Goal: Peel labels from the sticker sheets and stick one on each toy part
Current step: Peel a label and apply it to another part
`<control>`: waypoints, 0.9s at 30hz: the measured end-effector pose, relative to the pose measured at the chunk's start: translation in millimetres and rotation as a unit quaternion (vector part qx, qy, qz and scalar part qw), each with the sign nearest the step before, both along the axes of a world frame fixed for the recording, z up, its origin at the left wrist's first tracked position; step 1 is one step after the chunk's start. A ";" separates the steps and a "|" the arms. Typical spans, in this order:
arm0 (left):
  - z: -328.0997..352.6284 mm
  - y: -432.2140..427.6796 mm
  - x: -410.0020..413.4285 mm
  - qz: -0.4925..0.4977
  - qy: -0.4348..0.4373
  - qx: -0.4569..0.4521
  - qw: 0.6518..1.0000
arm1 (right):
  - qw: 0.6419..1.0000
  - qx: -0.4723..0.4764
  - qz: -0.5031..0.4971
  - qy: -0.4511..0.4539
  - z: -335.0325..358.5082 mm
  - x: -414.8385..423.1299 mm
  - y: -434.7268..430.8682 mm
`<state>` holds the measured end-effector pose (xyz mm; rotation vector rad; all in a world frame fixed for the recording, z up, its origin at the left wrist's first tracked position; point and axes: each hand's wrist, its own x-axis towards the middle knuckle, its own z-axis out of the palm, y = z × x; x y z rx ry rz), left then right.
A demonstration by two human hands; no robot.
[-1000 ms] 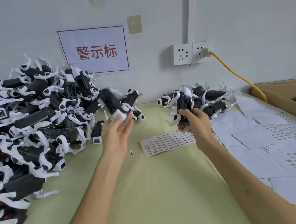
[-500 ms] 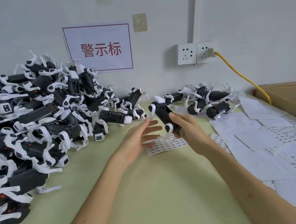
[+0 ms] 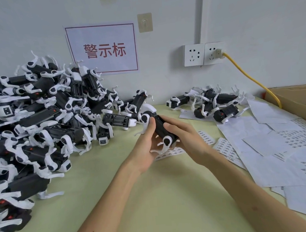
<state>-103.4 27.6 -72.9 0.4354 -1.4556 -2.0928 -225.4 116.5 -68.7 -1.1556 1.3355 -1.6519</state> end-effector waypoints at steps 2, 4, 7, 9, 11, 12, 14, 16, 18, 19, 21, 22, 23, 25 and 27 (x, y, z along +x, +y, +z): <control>-1.2 1.5 -1.2 -0.001 -0.022 -0.028 0.999 | 0.999 0.010 -0.030 0.004 0.7 -1.7 0.1; -1.4 3.8 -1.8 -0.007 -0.034 -0.055 0.998 | 0.998 0.017 -0.058 0.016 1.5 -2.5 0.4; -1.8 6.0 -2.0 -0.029 -0.056 -0.077 0.995 | 0.996 0.024 -0.079 0.017 4.0 -1.5 2.1; -0.3 8.1 -0.8 -0.037 -0.073 -0.086 0.993 | 0.996 0.027 -0.080 0.014 5.3 -0.9 3.7; 0.8 8.5 0.0 -0.041 -0.090 -0.094 0.991 | 0.996 0.029 -0.083 0.014 6.0 -0.9 4.5; 1.6 8.8 0.3 -0.042 -0.099 -0.098 0.989 | 0.996 0.029 -0.083 0.012 6.7 -0.7 4.6; 1.7 8.3 0.4 -0.047 -0.107 -0.102 0.988 | 0.997 0.030 -0.077 -0.001 7.7 -1.7 5.1; 2.0 7.9 0.9 -0.052 -0.109 -0.111 0.986 | 0.997 0.031 -0.066 -0.020 7.8 -4.0 5.8; 0.9 6.6 0.4 -0.051 -0.103 -0.112 0.987 | 0.998 0.028 -0.059 -0.019 7.4 -6.0 6.4; -0.2 5.5 -0.3 -0.046 -0.093 -0.104 0.989 | 0.998 0.025 -0.056 -0.010 6.5 -7.3 6.1; -0.5 3.1 -1.6 -0.025 -0.062 -0.060 0.996 | 0.998 0.016 -0.053 0.004 5.9 -6.7 6.1; -0.4 1.7 -2.1 -0.014 -0.044 -0.036 0.998 | 0.999 0.011 -0.048 0.005 6.0 -5.6 6.2; -0.7 -0.4 -2.3 -0.002 -0.030 -0.017 0.999 | 0.999 0.004 -0.040 0.010 5.5 -4.8 5.8; -1.0 -4.6 -1.5 0.026 -0.010 0.007 1.000 | 0.999 -0.004 -0.020 0.035 5.5 -1.8 4.3; -3.9 -11.5 -1.6 0.037 0.007 0.022 0.999 | 0.999 -0.002 -0.014 0.052 4.8 2.4 2.2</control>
